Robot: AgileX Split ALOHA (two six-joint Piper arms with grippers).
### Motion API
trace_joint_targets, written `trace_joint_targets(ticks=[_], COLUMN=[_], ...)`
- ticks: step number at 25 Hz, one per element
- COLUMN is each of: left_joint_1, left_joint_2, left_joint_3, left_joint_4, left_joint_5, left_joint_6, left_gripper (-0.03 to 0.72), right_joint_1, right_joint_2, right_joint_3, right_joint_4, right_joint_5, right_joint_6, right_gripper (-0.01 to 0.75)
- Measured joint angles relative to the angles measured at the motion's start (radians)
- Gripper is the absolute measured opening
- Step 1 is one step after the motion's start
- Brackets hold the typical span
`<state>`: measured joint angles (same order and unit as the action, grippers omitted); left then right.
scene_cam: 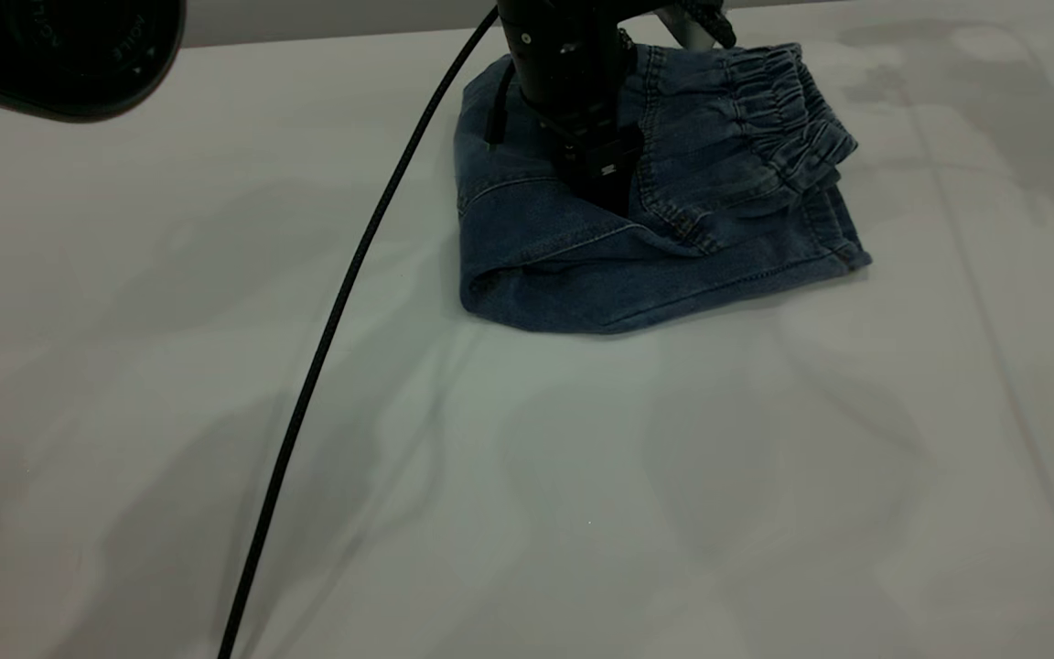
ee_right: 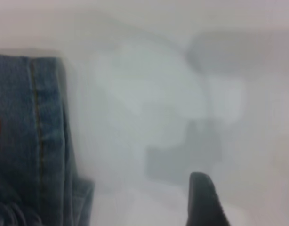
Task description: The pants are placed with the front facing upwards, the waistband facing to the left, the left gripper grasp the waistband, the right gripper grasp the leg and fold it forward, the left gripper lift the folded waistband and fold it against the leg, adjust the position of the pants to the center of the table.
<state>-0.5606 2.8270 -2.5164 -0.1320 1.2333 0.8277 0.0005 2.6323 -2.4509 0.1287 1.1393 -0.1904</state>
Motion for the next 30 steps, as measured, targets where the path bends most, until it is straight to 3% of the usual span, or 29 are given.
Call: trace_joint_targets(ticks=[13,20,25,30], left_joint_1=[-0.001,-0.001,0.0,0.001], left_joint_2=[-0.05,-0.139,-0.227,-0.34], left_joint_3=[-0.021,-0.113,-0.118,-0.118], left_joint_4=[0.008,0.009,0.029,0.064], left_joint_5=[0.016,0.0,-0.005,-0.008], left_joint_6=[-0.044,-0.13,-0.147,-0.281], left_gripper=[0.559,0.559,0.559,0.559], right_joint_1=[0.0,0.0,0.0,0.0], right_joint_2=[-0.033,-0.068,-0.138,-0.25], right_joint_3=[0.0,-0.071,-0.088,-0.088], right_joint_4=[-0.007,-0.032,-0.023,0.017], right_joint_5=[-0.001,0.086,0.083,0.085], right_joint_6=[-0.001,0.004,0.017,0.042], right_gripper=[0.344,0.344,0.344,0.344])
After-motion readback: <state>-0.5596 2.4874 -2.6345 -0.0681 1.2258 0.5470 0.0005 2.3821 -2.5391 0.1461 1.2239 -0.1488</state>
